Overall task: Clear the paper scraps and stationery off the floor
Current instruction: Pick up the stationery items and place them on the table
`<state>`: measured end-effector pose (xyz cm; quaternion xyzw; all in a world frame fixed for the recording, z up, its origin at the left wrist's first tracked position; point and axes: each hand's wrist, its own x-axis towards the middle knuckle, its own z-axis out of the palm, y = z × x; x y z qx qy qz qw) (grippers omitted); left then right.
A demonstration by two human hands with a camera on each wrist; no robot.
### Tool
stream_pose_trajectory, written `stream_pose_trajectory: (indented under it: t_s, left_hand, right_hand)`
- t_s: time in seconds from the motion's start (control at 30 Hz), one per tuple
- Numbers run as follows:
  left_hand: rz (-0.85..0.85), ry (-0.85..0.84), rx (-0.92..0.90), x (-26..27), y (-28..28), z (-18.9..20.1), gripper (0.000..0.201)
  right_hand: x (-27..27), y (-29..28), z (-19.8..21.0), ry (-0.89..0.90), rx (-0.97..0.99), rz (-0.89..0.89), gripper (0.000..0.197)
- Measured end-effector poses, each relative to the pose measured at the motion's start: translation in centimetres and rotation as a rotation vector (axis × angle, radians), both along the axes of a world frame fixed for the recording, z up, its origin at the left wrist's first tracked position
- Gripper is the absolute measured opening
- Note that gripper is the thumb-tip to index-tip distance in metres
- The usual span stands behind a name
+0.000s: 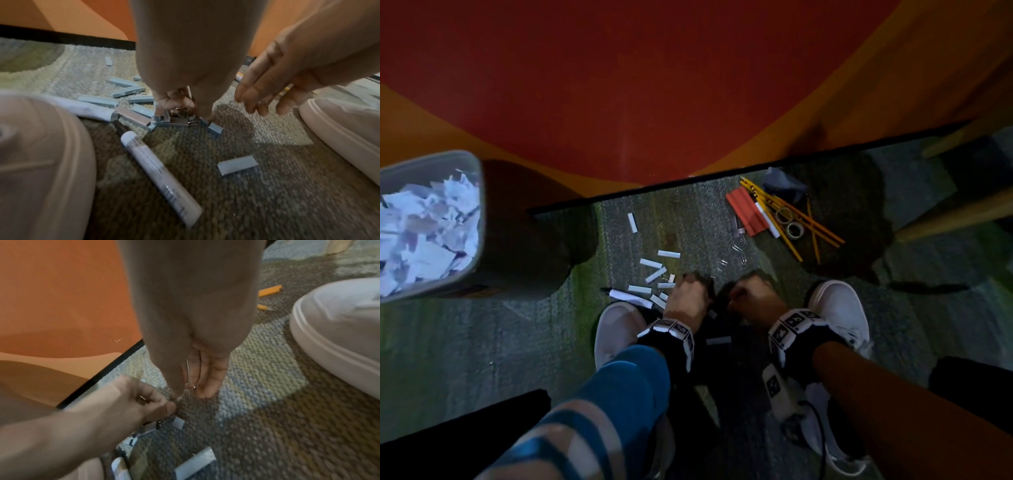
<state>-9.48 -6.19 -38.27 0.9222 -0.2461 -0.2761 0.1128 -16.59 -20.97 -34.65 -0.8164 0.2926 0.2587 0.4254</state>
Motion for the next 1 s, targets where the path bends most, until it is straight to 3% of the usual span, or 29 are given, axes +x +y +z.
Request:
stream_pose_trajectory:
  t_s: [0.07,0.13,0.23,0.43,0.6,0.67,0.83,1.0]
  left_hand:
    - [-0.023,-0.008,0.005,-0.1,0.1,-0.2,0.017]
    - [-0.043,-0.027,0.012,-0.4,0.1,-0.6,0.022]
    - [-0.029,-0.002,0.001,-1.0,0.4,-0.5,0.025]
    - [-0.049,-0.03,-0.046,-1.9,0.8,-0.4,0.022]
    - [-0.007,-0.031,-0.152,-1.4,1.0,-0.1,0.018]
    - [-0.035,-0.031,-0.184,-1.3,0.9,-0.2,0.025]
    - [-0.121,-0.045,-0.216,-1.2,0.7,-0.7,0.017]
    - [-0.067,-0.003,-0.28,-0.5,0.2,1.4,0.009]
  right_hand:
    - [0.1,-0.1,0.3,-0.045,-0.011,-0.008,0.015]
    - [0.6,-0.1,1.4,-0.073,-0.018,-0.017,0.008]
    - [1.5,-0.4,2.7,-0.108,-0.014,-0.013,0.023]
    - [1.3,-1.4,2.6,-0.122,0.004,-0.006,0.029]
    - [0.8,-1.9,1.8,-0.102,0.008,0.011,0.007]
    - [0.6,-2.0,1.3,-0.112,0.004,0.014,0.009]
    - [0.0,-2.2,-0.5,-0.106,0.004,0.004,0.02]
    - [0.8,-2.7,1.7,-0.097,-0.013,0.018,0.007]
